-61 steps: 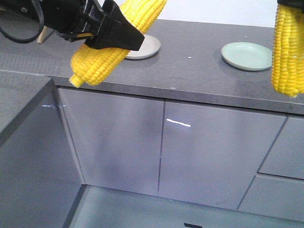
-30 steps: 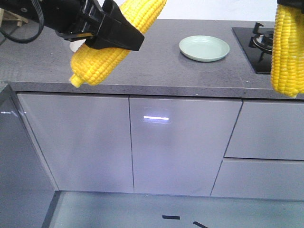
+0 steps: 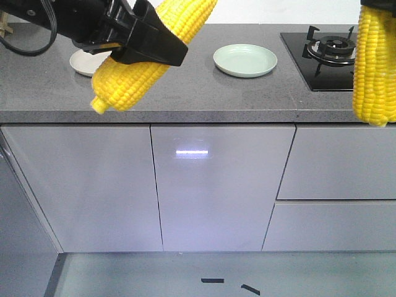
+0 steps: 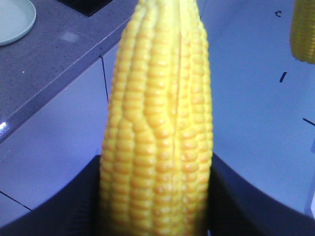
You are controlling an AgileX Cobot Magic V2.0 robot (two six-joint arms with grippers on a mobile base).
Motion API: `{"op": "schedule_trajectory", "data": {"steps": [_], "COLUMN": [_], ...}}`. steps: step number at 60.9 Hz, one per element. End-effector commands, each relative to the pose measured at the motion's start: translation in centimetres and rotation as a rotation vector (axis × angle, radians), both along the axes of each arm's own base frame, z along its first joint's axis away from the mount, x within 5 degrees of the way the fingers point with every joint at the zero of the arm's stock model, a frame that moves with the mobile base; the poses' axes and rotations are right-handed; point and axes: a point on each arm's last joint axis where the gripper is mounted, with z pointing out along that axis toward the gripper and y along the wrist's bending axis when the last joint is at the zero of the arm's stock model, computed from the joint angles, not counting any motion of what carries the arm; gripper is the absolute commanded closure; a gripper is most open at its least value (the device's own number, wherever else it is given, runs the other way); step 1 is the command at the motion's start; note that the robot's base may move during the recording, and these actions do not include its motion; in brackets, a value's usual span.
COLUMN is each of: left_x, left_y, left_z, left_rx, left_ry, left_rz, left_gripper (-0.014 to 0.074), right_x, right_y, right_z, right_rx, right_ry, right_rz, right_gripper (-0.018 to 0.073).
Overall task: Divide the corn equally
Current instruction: 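Drive the base to the other counter holding both cobs aloft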
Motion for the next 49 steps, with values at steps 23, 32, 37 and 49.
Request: {"op": "schedule_trajectory", "data": {"steps": [23,32,37,49], "left_x": [-1.15,-1.15,-1.15,-1.15], "left_y": [0.38,0.38,0.38,0.38], "left_z": [2.28,2.28,2.28,2.28], "left_rx": [-0.094,-0.094,-0.094,-0.094], "left_ry": [-0.074,-0.074,-0.074,-0.074], "left_rz": [0.011,0.011,0.011,0.011], "left_gripper": [0.0602,0.0602,0.0602,0.0602], "right_x": [-0.71,-0.71,-0.71,-0.71], "right_y": [-0.26,-0.26,-0.26,-0.26], "right_z": [1.78,1.78,1.78,1.78], "right_rx": [0.038,0.038,0.038,0.038], "right_ry": [-0.112,-0.112,-0.112,-0.112], "right_rz": [-0.011,-0.011,-0.011,-0.011], "right_gripper": [0.0564,0.0564,0.0564,0.0564]}}
